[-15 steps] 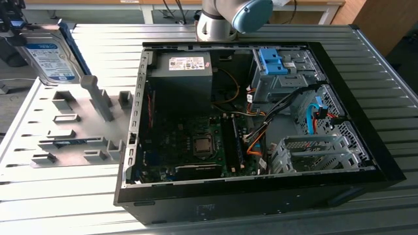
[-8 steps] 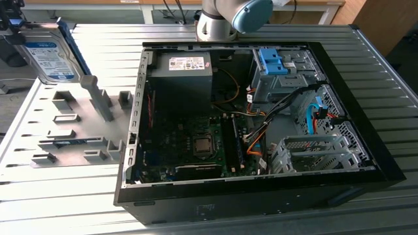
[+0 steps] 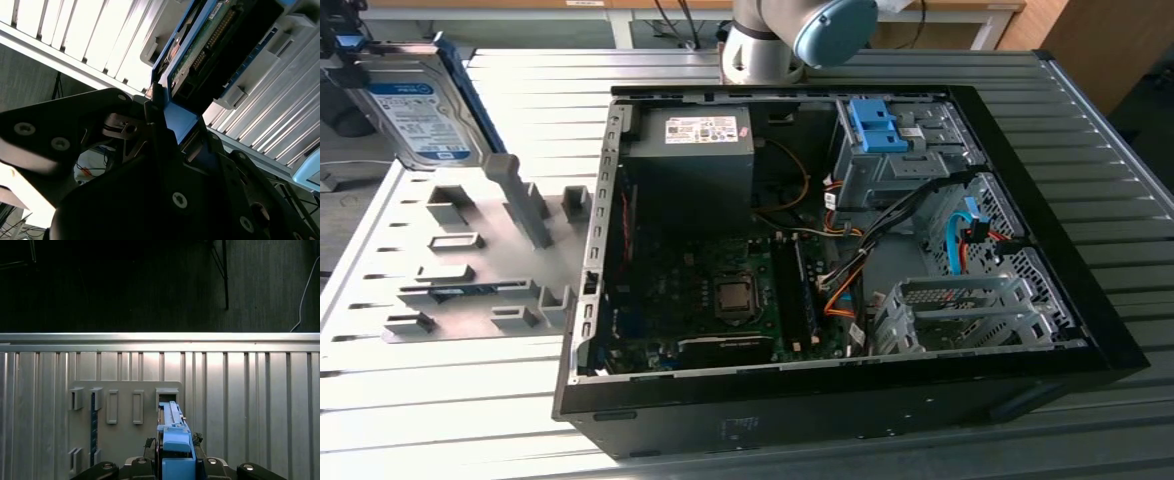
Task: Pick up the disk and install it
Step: 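Pick up the disk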
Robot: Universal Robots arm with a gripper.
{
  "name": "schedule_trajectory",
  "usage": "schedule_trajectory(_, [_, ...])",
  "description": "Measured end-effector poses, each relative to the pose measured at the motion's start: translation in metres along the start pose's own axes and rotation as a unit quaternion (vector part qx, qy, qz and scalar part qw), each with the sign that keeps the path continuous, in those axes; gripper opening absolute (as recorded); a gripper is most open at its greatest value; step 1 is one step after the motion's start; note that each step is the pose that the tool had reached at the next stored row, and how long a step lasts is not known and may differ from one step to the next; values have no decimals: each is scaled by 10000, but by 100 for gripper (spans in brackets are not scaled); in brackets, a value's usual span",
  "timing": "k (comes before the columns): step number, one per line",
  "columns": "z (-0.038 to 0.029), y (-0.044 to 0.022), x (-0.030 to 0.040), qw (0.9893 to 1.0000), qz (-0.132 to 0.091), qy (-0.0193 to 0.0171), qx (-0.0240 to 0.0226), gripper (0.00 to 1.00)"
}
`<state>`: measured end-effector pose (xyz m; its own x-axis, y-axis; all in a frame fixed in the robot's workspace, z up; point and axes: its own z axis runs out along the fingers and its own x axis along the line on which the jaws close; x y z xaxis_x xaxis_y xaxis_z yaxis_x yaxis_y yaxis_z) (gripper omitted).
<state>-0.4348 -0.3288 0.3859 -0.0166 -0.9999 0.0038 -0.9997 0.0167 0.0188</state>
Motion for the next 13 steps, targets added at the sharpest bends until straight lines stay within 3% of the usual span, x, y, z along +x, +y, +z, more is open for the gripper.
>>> schedule_trajectory(13, [-59, 1, 0, 10000, 0, 0, 0, 36])
